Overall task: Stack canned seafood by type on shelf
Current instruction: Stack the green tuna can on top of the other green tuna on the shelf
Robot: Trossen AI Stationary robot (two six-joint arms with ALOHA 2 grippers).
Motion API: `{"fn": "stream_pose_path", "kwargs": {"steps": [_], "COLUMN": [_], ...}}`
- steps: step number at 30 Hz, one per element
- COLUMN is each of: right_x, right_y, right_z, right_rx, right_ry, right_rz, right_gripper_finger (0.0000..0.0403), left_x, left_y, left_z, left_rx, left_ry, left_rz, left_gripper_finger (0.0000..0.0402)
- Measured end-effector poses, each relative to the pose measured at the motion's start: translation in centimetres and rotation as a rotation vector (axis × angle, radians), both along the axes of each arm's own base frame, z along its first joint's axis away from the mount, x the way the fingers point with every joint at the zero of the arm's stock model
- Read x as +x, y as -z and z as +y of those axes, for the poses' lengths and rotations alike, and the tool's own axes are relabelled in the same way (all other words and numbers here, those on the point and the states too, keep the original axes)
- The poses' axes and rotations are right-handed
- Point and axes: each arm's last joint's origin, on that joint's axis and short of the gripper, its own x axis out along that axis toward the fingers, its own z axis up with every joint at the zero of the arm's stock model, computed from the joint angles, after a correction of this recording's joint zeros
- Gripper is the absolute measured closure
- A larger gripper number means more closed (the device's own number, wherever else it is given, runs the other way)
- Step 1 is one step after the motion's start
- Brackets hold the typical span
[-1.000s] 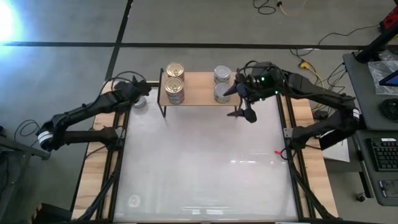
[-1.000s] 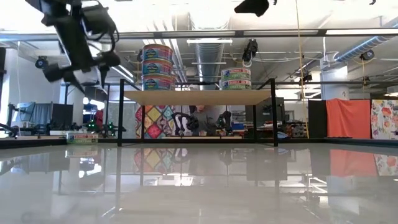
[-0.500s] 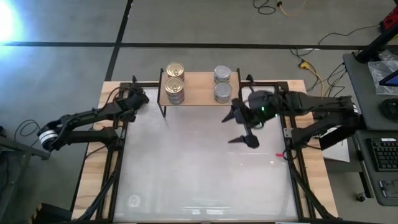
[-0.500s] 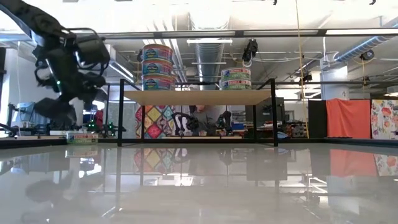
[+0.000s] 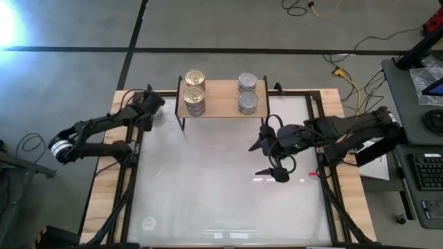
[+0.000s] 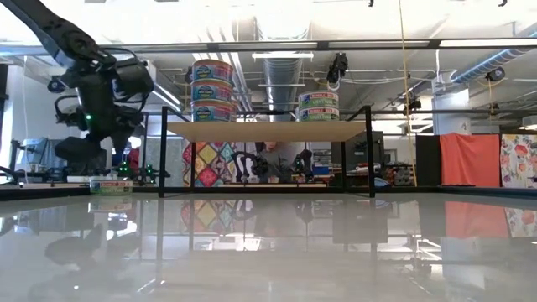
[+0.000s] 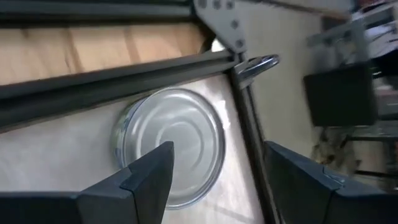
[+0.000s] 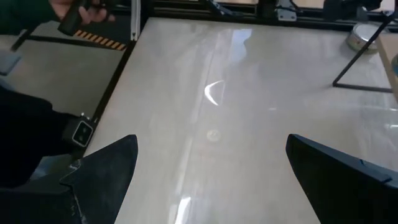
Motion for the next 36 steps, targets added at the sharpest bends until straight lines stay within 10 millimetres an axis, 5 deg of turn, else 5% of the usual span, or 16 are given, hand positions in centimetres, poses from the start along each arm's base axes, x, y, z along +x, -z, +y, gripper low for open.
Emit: {"fn": "stream_pose_path", "kwargs": {"steps": [9,16,26,36], "right_x": [-0.1,-0.1,-0.3,-1.5], "right_y": [0.0,0.2,0.5,2.2], "right_z": [1.4,1.9,3.0,7.5], "right_rx": [0.045,0.04,0.1,0.128], "right_ry": [0.006,-0.015,-0.002,0.027], "right_rz": [-0.002,0.011,0.046,0.104], "right_gripper_finger": [0.0003,0.0003,0.0003,0.0003], "left_x": [0.6,1.8,4.3,6.2], "left_y": [1.1,1.9,1.5,1.7], "left_z": [1.8,0.5,-5.3,-13.2], "left_rx": [-0.191,-0.265,-0.32,-0.284], "left_ry": [0.053,0.14,0.238,0.466], "left_rz": [-0.085,-0.041,-0.08,-0.079], "left_gripper_finger": [0.0172,0.0172,0.0172,0.0172]}}
